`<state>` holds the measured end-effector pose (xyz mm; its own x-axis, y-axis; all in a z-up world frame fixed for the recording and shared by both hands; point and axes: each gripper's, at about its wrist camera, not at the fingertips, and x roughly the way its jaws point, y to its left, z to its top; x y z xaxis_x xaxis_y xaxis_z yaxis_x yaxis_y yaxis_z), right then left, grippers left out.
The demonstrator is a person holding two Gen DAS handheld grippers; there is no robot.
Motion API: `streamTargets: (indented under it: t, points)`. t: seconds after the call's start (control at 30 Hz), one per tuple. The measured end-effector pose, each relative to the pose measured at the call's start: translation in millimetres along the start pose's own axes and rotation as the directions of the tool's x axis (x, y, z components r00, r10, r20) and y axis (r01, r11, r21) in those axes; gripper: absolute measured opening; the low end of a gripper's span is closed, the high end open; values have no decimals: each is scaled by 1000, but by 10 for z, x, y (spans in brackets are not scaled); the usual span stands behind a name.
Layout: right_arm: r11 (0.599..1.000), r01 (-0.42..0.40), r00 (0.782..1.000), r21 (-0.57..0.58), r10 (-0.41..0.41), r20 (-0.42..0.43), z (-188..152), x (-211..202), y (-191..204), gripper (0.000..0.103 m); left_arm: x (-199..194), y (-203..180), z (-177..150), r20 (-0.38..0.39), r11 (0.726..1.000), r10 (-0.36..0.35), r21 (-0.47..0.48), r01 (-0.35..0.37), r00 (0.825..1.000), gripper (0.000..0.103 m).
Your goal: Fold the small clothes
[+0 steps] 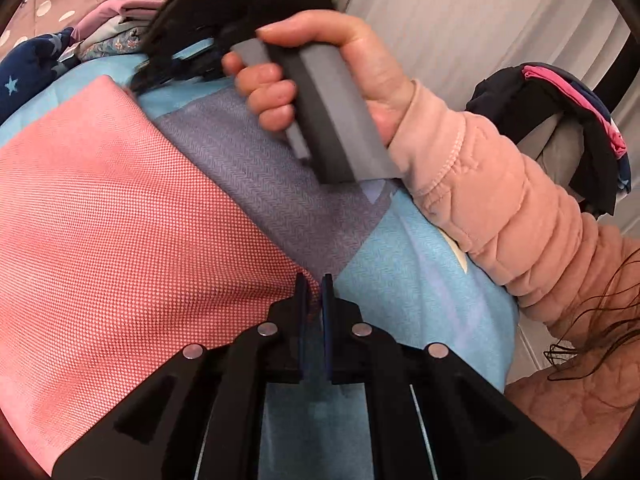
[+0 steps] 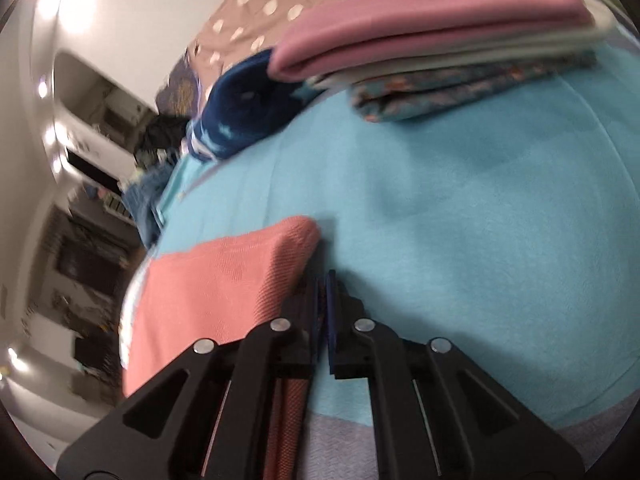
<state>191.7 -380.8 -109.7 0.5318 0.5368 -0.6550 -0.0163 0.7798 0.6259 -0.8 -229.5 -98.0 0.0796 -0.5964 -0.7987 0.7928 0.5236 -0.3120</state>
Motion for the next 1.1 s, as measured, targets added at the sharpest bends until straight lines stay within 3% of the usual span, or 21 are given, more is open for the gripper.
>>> streamTargets:
  t: [0.07,0.17,0.23,0.27,0.3,0.33,0.37,0.47,0.53,0.6,0.7,0.77,0.83,0.87,0.93,1.03,1.1]
  points:
    - [999,42,998,-26,-41,38,-37,-163,44,4,10,43,-5,8,1000,-8,-5,8,1000,6]
    - [978,-119,993,-173,116,-28,-304,-408,378,4,5,56,-14,19,1000,-30,-8,30,999,10]
    - [950,-157,987,-271,139,-86,-509,-427,566,7,-8,25,-16,24,999,-35,0,35,999,16]
    - [938,-133,988,-319,101,-114,-621,-370,636,12,-20,3,-15,25,999,-35,6,35,999,18]
    - [935,-78,991,-345,37,-125,-686,-298,644,25,-51,-33,-15,28,999,-33,13,33,999,19]
    - [929,5,990,-369,-56,-127,-751,-189,619,17,-86,-51,24,31,999,-31,18,31,999,19]
    - [928,42,989,-371,-91,-115,-789,-131,571,13,-141,-80,7,36,999,-38,25,38,999,19]
    - [974,38,997,-221,-53,-63,-776,-343,432,7,-434,-100,-92,87,999,-33,28,31,996,27]
    - [972,73,997,-223,-78,-12,-819,-501,458,11,-708,69,-224,138,1000,24,-7,-23,990,35]
    - [958,95,995,-271,-96,10,-935,-642,546,14,-948,273,-401,177,995,76,-76,-64,981,36]
    - [949,53,998,-312,-63,-20,-1218,-799,650,19,-1260,518,-653,228,966,198,-210,-150,953,37]
    - [938,30,998,-345,-46,-37,-1389,-803,725,24,-1519,702,-917,252,929,296,-299,-217,922,38]
    - [910,96,992,-404,-122,-40,-1596,-760,780,37,-1756,890,-1190,262,889,372,-376,-261,891,39]
    - [877,212,969,-432,-247,-26,-1708,-700,779,37,-1871,999,-1340,263,865,410,-417,-280,874,39]
    - [845,288,949,-450,-314,17,-1788,-729,865,36,-2137,1202,-1580,263,807,486,-501,-313,833,45]
    - [804,327,941,-497,-325,95,-1844,-808,1225,36,-2432,1403,-1880,251,726,589,-583,-366,768,48]
    - [760,319,947,-566,-279,159,-1915,-879,1602,36,-2573,1503,-2091,246,695,614,-618,-367,750,48]
